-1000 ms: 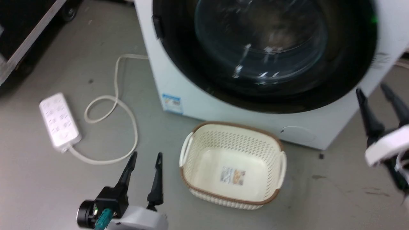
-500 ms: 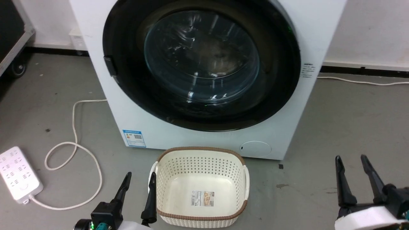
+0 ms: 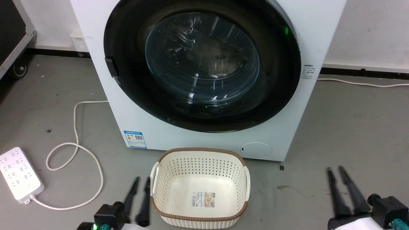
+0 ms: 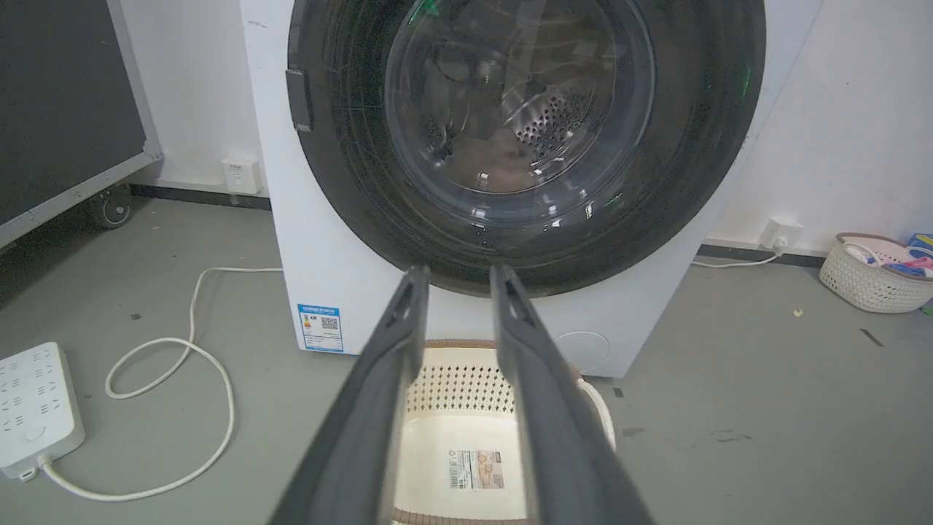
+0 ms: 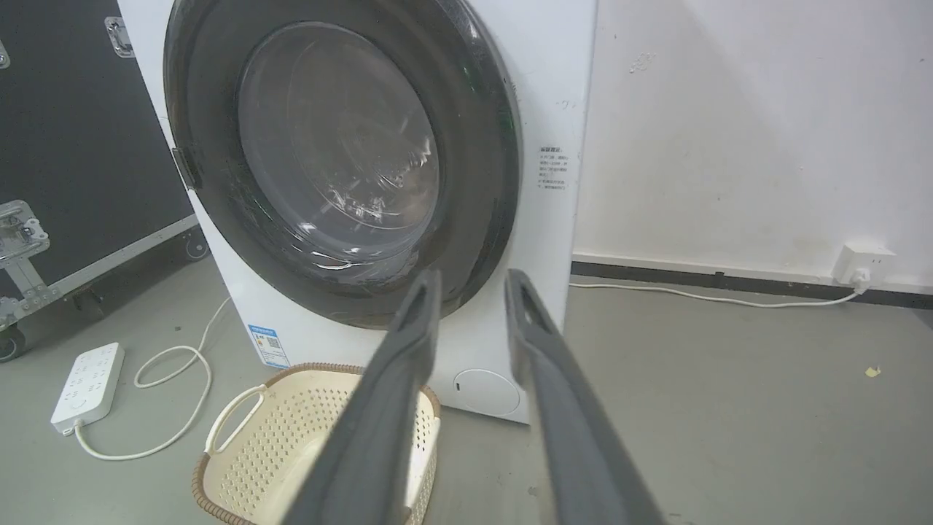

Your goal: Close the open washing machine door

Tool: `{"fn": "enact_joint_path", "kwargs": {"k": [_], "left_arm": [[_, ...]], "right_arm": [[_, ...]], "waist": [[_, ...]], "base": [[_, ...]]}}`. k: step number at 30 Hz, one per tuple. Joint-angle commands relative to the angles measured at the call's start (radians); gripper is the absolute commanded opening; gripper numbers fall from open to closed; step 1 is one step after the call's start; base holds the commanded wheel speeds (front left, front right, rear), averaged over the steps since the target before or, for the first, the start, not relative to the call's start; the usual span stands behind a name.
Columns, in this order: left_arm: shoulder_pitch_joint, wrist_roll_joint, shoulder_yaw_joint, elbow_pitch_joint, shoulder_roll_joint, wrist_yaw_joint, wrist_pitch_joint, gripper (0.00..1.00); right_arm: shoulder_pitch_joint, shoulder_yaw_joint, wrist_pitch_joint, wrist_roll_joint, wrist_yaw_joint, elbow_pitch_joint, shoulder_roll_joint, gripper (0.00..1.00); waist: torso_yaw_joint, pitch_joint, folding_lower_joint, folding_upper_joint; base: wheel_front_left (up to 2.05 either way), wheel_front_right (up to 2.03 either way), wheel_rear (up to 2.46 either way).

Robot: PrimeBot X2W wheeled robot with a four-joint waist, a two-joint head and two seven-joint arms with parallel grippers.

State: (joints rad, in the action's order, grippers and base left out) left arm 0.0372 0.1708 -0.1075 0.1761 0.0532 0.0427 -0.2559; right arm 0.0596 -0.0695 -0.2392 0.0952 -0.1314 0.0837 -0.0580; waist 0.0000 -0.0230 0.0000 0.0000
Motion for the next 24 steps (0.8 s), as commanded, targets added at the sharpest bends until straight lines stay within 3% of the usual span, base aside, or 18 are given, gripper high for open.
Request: {"fn": "enact_joint_path", "kwargs": {"k": [1, 24], "left_arm": [[0.0, 0.0, -0.001, 0.0, -0.001, 0.0, 0.001, 0.0], [-0.007, -0.03, 0.018, -0.031, -0.001, -0.008, 0.046, 0.0]], "right_arm": [[0.0, 0.0, 0.0, 0.0, 0.0, 0.0, 0.0, 0.0], [-0.011, 0.012, 0.042, -0.017, 0.0, -0.014, 0.001, 0.0]], "waist": [[0.0, 0.0, 0.0, 0.0], [0.0, 0.004, 0.0, 0.0]], "base": [[0.0, 0.0, 0.0], [0.0, 0.0, 0.0]]}}
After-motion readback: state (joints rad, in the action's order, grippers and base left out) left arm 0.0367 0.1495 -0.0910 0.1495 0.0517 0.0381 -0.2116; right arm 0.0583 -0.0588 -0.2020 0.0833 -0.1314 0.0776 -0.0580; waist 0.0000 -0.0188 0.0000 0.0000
